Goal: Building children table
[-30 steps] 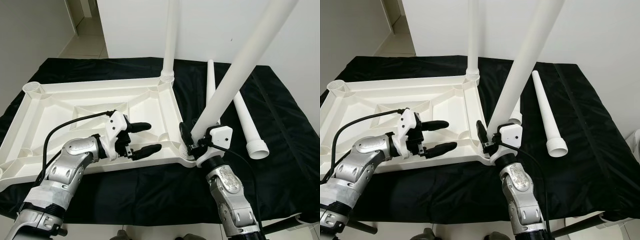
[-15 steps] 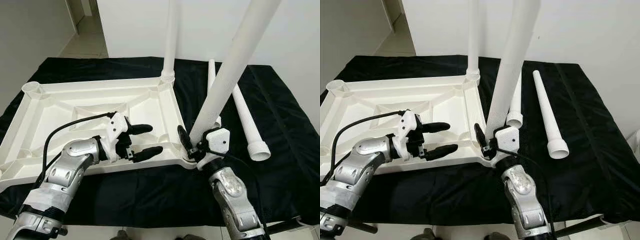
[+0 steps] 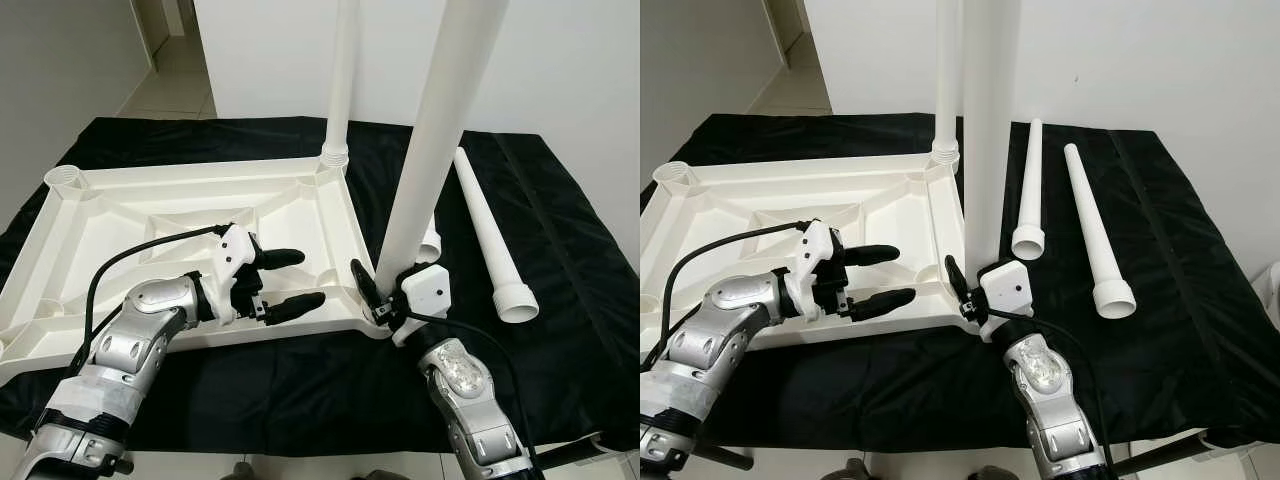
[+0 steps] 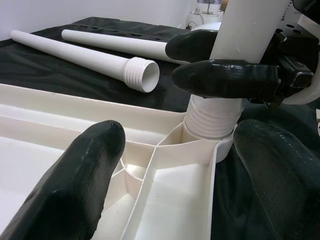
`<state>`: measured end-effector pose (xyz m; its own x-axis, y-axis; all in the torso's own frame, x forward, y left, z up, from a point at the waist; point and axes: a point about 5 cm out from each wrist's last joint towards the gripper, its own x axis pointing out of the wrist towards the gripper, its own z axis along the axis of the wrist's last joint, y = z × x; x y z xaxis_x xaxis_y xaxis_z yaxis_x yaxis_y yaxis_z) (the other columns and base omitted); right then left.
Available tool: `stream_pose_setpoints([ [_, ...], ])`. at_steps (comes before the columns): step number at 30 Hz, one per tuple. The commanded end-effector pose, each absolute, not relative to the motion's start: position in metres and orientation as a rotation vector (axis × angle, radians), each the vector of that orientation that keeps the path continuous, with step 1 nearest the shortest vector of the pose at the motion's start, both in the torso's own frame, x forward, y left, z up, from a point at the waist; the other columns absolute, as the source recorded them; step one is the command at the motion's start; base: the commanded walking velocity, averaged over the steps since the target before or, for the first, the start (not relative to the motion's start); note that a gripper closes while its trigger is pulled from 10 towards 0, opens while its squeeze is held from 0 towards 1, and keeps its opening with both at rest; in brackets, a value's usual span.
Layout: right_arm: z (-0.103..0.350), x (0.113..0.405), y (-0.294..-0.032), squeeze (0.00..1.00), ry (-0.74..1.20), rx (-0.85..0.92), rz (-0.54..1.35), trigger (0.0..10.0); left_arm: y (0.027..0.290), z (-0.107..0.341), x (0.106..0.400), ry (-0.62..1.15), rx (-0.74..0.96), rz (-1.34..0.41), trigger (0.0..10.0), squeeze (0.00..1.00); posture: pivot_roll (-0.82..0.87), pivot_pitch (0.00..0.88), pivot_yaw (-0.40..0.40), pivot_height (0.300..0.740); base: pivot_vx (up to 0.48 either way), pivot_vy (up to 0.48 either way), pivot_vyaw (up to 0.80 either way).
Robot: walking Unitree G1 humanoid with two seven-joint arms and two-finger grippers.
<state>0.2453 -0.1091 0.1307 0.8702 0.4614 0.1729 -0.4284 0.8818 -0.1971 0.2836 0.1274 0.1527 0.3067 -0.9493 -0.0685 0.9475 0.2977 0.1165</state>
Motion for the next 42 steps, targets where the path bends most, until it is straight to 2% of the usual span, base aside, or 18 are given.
stream_pose_setpoints([
  [1, 0.107, 0.244, -0.110, 0.00, -0.094, -0.137, 0.475, 10.0, 0.129, 0.155, 0.282, -0.009, 0.152, -1.304, 10.0, 0.00, 0.04, 0.007, 0.013, 0.740, 0.000, 0.000, 0.00],
  [4, 0.107, 0.245, -0.111, 0.00, -0.095, -0.119, 0.465, 10.0, 0.129, 0.155, 0.282, -0.009, 0.152, -1.305, 10.0, 0.00, 0.04, 0.007, 0.013, 0.740, 0.000, 0.000, 0.00],
  [9, 0.104, 0.254, -0.122, 0.00, -0.056, 0.036, 0.345, 10.0, 0.129, 0.155, 0.282, -0.008, 0.154, -1.302, 10.0, 0.00, 0.04, 0.003, 0.009, 0.740, 0.000, 0.000, 0.00],
  [20, 0.098, 0.258, -0.129, 0.00, 0.000, 0.090, 0.255, 10.0, 0.129, 0.155, 0.282, -0.006, 0.153, -1.304, 10.0, 0.00, 0.04, 0.006, 0.009, 0.740, 0.000, 0.000, 0.00],
  [24, 0.101, 0.258, -0.129, 0.00, -0.037, 0.083, 0.236, 10.0, 0.130, 0.156, 0.282, -0.006, 0.154, -1.302, 10.0, 0.00, 0.04, 0.006, 0.008, 0.740, 0.000, 0.000, 0.00],
  [27, 0.106, 0.248, -0.124, 0.00, -0.140, 0.015, 0.277, 10.0, 0.131, 0.156, 0.282, -0.006, 0.153, -1.297, 10.0, 0.00, 0.04, 0.009, 0.007, 0.740, 0.000, 0.000, 0.00],
  [31, 0.105, 0.242, -0.122, 0.00, -0.169, -0.090, 0.301, 10.0, 0.132, 0.156, 0.282, -0.006, 0.153, -1.291, 10.0, 0.00, 0.04, 0.013, 0.009, 0.740, 0.000, 0.000, 0.00],
  [42, 0.104, 0.241, -0.124, 0.00, -0.130, -0.059, 0.316, 10.0, 0.133, 0.158, 0.284, -0.006, 0.152, -1.283, 10.0, 0.00, 0.04, 0.023, 0.016, 0.740, 0.000, 0.000, 0.00],
])
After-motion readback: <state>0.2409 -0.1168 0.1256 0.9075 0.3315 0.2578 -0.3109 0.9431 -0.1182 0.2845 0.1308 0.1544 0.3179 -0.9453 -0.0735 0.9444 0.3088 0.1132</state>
